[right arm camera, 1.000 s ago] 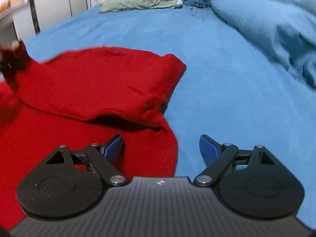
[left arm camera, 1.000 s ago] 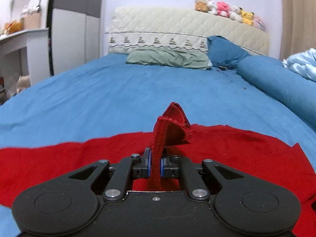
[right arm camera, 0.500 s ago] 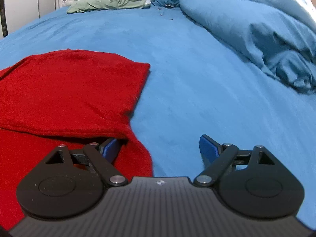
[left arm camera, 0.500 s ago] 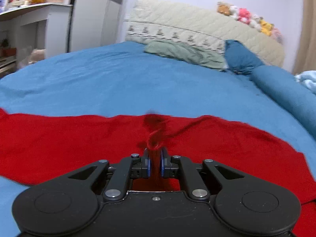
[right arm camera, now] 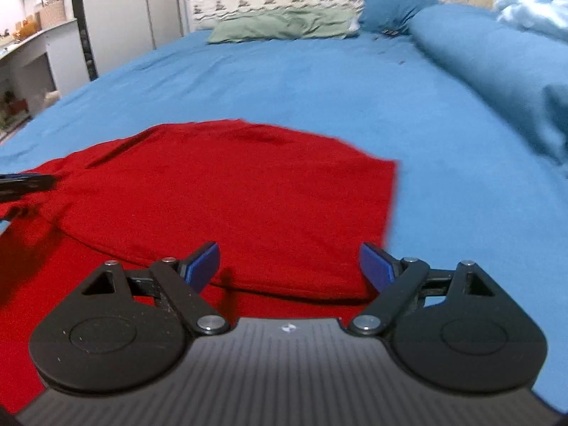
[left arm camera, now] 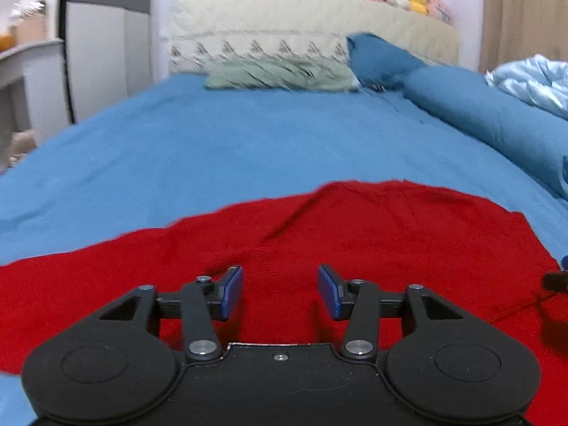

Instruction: Fold small clothes

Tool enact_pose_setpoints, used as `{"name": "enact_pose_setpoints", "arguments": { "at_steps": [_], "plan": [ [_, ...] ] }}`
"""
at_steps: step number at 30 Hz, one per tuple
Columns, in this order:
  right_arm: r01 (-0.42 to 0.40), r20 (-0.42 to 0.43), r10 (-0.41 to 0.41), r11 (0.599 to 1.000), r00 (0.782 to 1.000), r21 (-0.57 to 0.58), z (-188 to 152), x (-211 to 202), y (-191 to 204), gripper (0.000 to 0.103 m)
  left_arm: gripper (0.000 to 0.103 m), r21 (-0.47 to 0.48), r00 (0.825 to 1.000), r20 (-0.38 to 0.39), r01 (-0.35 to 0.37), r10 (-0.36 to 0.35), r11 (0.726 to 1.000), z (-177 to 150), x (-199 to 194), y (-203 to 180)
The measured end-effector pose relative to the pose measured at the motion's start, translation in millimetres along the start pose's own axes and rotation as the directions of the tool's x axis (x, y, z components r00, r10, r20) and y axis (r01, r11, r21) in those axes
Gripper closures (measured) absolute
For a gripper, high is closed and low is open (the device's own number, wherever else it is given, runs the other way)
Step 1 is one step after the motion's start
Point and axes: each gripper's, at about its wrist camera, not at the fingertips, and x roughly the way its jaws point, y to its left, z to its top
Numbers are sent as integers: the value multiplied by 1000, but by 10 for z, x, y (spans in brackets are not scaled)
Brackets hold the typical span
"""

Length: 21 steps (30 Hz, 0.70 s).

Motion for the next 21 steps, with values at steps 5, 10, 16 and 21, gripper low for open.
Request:
{"name": "enact_pose_setpoints", "arguments": {
  "at_steps": [5,10,16,21],
  "plan": [
    [1,-34,1,999,999,49,-195,90,-100,2,51,-54,997,-74,-15,11,998,41,477,251],
    [11,-28,-12,1000,1000,-20,-286,-7,-138,2,51,-64,997,-75,3,-8,998,42,464,355],
    [-35,65,34,999,997,6,-197,-455,-62,1,39,-8,999,-11,-30,30,1000,164,-191,333],
    [-71,100,73,997,992,-29,50,-808,181,0,7,-31,998,46,-48,49,998,186,-944,593]
  ]
}}
